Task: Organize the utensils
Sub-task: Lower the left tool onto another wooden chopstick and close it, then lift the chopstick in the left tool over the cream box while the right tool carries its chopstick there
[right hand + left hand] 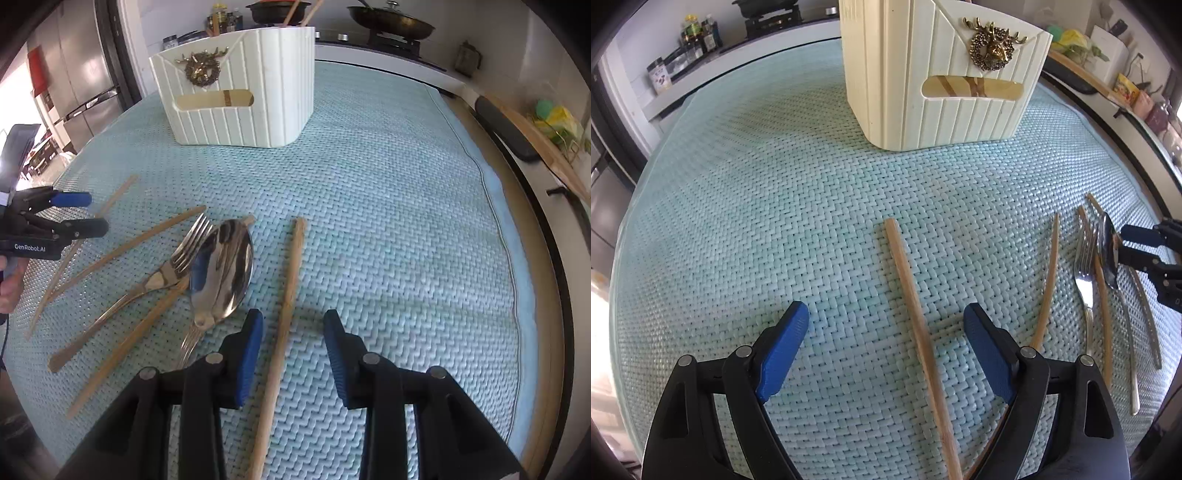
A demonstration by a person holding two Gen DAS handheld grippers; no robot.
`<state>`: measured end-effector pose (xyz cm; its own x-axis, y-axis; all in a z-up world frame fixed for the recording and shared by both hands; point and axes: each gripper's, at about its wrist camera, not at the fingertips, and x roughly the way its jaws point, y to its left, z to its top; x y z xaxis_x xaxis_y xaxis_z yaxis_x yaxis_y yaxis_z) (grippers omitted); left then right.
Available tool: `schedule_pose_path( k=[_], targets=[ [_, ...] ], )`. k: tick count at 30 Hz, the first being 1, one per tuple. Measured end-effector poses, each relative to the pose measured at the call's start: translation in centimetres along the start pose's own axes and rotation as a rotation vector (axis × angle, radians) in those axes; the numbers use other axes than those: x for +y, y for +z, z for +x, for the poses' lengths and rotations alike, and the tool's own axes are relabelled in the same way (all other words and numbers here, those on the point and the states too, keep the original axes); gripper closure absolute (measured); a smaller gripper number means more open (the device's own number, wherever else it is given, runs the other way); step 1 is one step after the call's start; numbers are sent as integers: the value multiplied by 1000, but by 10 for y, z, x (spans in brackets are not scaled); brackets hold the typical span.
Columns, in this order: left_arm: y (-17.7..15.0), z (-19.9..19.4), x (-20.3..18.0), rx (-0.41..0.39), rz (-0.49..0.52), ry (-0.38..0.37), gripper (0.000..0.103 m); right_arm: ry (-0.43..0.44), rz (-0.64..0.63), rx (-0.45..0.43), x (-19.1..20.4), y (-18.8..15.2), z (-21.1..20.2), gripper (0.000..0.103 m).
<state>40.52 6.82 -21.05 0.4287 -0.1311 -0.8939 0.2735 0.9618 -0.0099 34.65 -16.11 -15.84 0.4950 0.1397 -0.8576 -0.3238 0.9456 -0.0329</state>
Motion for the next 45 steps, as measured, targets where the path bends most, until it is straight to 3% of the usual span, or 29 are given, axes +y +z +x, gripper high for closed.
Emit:
schedule_pose_path(
  k=[4, 9, 14, 15, 18, 19, 26, 38, 45],
  targets=[
    [11, 4, 0, 36, 4, -6, 17, 32, -11, 40, -7, 23, 11, 69],
    [20, 4, -7, 72, 29, -16, 34, 33, -55, 78, -9, 43, 21, 74],
    [33, 3, -22, 81, 35, -18, 66, 41, -56, 95, -8, 59, 29, 82],
    [35, 3, -25, 81, 36, -28, 71, 28, -59, 98, -9, 63, 32, 92],
    [36, 0, -33, 61, 30, -26, 94, 29, -38, 87, -15, 68, 35, 96],
    [36, -1, -37, 59, 16, -49, 97, 31, -32, 80, -18, 70, 36, 97],
    [15, -33, -29, -47, -66, -82, 98, 69, 61, -56, -32, 59, 7, 97],
    [0, -159, -13, -331, -107, -134, 98, 107, 118, -378, -45, 26, -126, 97],
    [-9, -201, 1, -446, -118, -176, 98, 100, 96, -539, -25, 5, -195, 97]
  ],
)
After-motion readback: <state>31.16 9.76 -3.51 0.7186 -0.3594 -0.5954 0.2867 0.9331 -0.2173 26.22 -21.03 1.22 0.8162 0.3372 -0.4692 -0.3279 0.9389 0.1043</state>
